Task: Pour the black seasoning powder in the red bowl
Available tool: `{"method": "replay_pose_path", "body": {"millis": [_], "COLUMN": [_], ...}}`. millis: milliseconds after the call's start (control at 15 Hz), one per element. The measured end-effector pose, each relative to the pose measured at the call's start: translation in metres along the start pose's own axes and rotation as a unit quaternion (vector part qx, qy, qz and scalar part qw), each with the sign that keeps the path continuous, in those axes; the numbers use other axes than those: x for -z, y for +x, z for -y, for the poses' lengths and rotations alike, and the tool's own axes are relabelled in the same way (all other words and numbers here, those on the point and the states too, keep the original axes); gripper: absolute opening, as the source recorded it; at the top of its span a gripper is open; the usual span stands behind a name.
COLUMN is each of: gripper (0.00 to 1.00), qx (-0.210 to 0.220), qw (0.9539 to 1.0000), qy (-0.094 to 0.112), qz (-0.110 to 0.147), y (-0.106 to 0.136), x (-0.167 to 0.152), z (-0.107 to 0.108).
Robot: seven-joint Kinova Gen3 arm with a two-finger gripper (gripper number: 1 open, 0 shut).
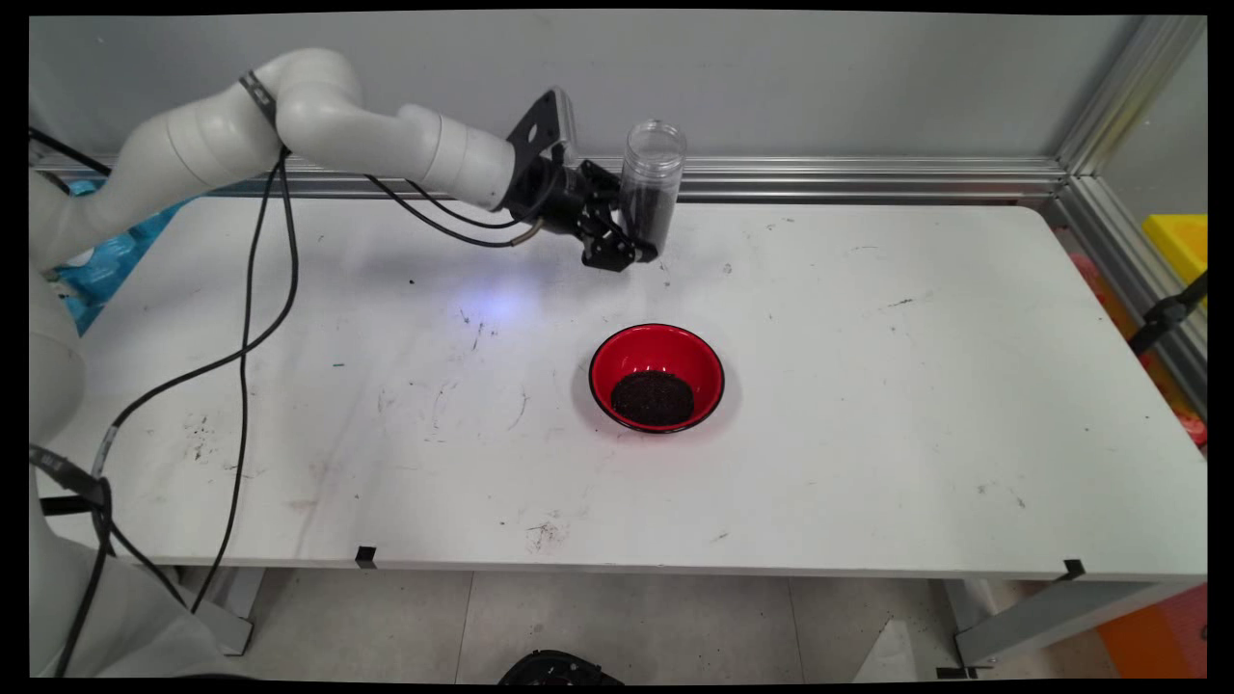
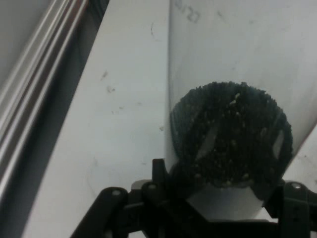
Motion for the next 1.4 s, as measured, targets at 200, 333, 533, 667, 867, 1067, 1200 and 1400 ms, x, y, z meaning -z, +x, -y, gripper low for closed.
{"method": "replay_pose_path", "body": {"millis": [200, 333, 533, 667, 867, 1067, 1200, 1400], "gripper": [0.0, 0.0, 0.0, 0.0, 0.0, 0.0, 0.0, 0.0], "qx": [-0.053, -0.089, -0.133, -0.173, -0.242, -0.316, -0.366, -0.433], "qw": [0.9985, 0.9959, 0.9909, 0.9845, 0.9697, 0.9477, 0.9291, 0.899], "qy": [0.008, 0.012, 0.02, 0.029, 0.036, 0.043, 0.051, 0.065], "qz": [0.007, 0.008, 0.006, 0.006, 0.007, 0.008, 0.01, 0.013], "y": [0.012, 0.018, 0.025, 0.028, 0.03, 0.03, 0.031, 0.033], "x": [0.012, 0.017, 0.022, 0.024, 0.025, 0.024, 0.022, 0.019], "z": [0.002, 0.001, -0.002, -0.004, -0.011, -0.016, -0.018, -0.019]}}
